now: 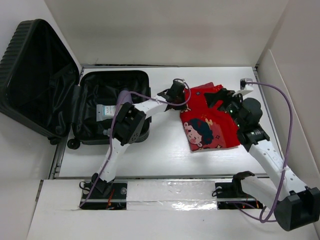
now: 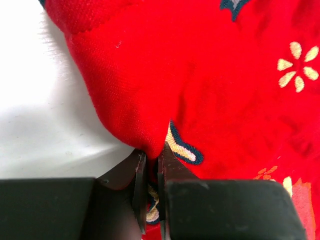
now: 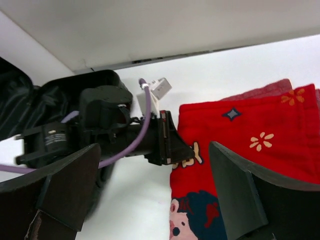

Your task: Pack the luggage

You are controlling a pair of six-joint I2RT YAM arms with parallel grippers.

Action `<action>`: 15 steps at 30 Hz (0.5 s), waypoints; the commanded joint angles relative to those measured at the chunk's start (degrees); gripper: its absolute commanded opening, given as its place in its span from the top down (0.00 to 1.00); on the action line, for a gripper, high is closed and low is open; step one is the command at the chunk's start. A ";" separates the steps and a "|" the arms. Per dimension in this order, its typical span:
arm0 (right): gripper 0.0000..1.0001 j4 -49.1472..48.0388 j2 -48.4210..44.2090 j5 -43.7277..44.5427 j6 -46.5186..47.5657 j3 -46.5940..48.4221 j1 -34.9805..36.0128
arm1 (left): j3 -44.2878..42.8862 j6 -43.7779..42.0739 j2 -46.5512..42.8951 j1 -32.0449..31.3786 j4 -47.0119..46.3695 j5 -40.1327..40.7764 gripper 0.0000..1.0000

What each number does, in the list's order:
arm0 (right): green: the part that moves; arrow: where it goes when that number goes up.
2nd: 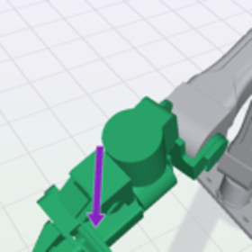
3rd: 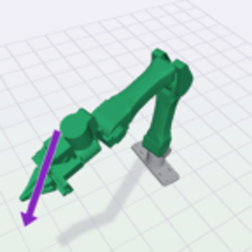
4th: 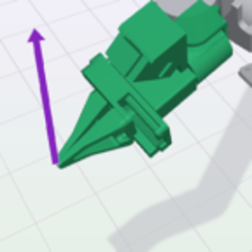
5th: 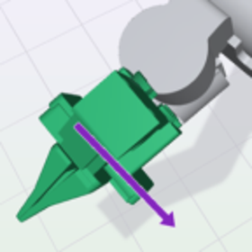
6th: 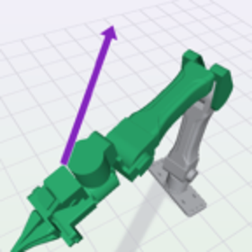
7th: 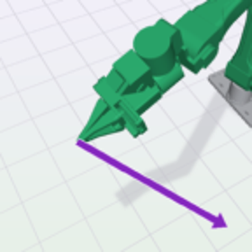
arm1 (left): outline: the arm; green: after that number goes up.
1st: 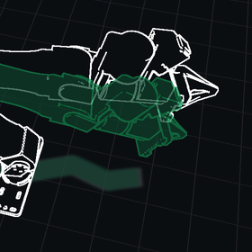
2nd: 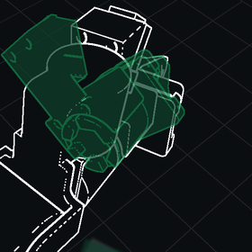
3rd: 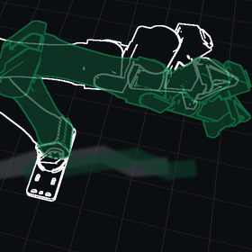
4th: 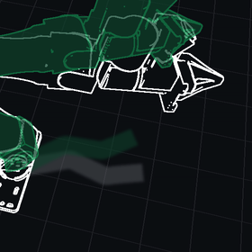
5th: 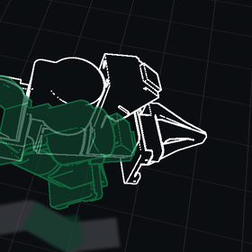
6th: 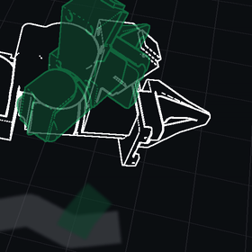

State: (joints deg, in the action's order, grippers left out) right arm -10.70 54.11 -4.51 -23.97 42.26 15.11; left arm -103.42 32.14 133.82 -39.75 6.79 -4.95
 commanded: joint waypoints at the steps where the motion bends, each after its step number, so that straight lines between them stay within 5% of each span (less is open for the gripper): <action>1: 0.06 -1.08 -3.21 0.29 0.76 0.02 0.62 | 5.04 -1.82 -3.99 0.54 0.69 -1.20 1.00; 15: 0.06 0.33 -5.59 3.64 1.82 -0.95 -2.01 | 3.23 -10.25 -26.57 6.77 3.13 0.29 1.00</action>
State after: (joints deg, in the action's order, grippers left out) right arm -10.15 49.45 -1.96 -23.40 42.15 14.46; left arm -95.81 25.21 116.64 -35.73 9.15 -5.96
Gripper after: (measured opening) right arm 0.937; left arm 0.056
